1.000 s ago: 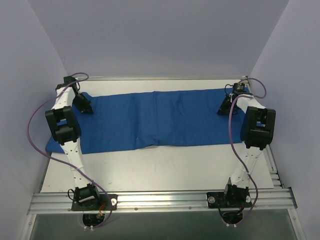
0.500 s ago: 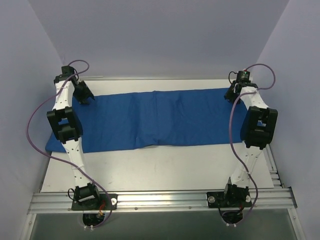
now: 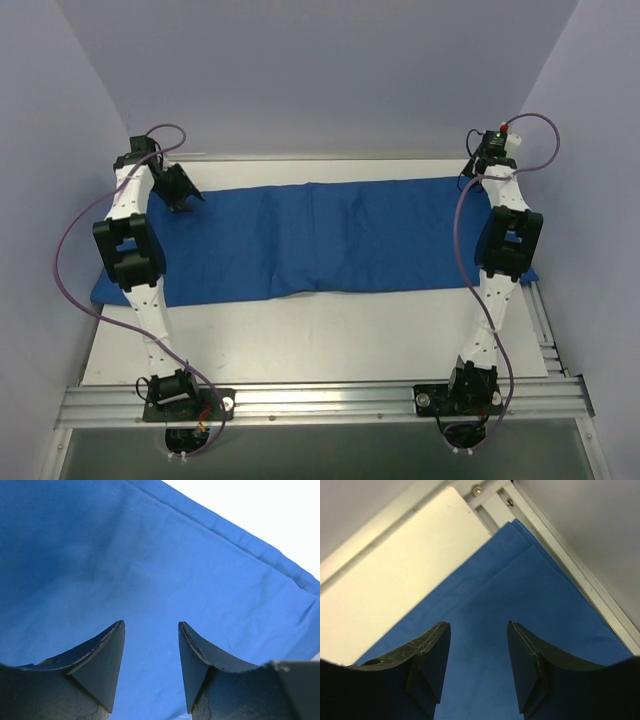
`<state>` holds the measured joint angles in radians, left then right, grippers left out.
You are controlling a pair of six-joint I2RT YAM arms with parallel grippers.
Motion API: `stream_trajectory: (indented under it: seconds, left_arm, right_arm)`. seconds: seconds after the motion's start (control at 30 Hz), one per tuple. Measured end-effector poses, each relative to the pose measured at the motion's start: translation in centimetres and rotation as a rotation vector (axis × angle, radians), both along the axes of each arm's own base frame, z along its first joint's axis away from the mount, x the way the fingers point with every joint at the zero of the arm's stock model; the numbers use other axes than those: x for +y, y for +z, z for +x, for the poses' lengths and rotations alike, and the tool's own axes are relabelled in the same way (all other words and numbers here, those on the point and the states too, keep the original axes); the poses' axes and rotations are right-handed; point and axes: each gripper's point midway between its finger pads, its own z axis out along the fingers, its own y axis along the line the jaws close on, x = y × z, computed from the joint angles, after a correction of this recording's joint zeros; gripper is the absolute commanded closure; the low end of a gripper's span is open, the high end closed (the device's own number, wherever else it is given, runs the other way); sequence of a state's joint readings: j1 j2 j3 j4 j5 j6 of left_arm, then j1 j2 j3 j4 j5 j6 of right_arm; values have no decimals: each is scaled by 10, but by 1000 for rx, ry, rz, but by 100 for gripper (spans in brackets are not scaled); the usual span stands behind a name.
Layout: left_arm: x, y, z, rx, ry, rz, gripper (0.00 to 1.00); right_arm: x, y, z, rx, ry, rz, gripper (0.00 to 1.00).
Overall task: Open and lay out the surgical kit
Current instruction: Open the surgical kit at the center of the board.
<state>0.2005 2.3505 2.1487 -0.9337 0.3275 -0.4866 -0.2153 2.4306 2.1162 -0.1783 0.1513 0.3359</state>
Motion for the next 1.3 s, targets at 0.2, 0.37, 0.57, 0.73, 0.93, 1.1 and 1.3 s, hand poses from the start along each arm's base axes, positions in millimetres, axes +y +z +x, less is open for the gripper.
stream_trajectory:
  seconds: [0.2, 0.37, 0.57, 0.73, 0.93, 1.1, 1.3]
  left_arm:
    - [-8, 3, 1, -5, -12, -19, 44]
    - [-24, 4, 2, -6, -39, -25, 44]
    - [-43, 7, 4, -13, -71, -38, 44]
    - [-43, 16, 10, -37, -69, -39, 44]
    - [-39, 18, 12, -44, -60, -40, 44]
    - [-36, 15, 12, -37, -54, -41, 44]
    - [-35, 11, 12, -31, -50, -43, 44]
  right_arm:
    - [-17, -33, -1, 54, -70, -34, 49]
    - [-26, -32, 6, 35, -113, -59, 49]
    - [-32, -25, 17, -8, -136, -70, 49]
    - [-33, -30, 25, -27, -149, -59, 50]
    - [-34, -50, 23, 0, -158, -52, 54]
    - [-34, -49, 23, -1, -165, -49, 64]
    - [-37, -49, 22, -8, -180, -43, 84]
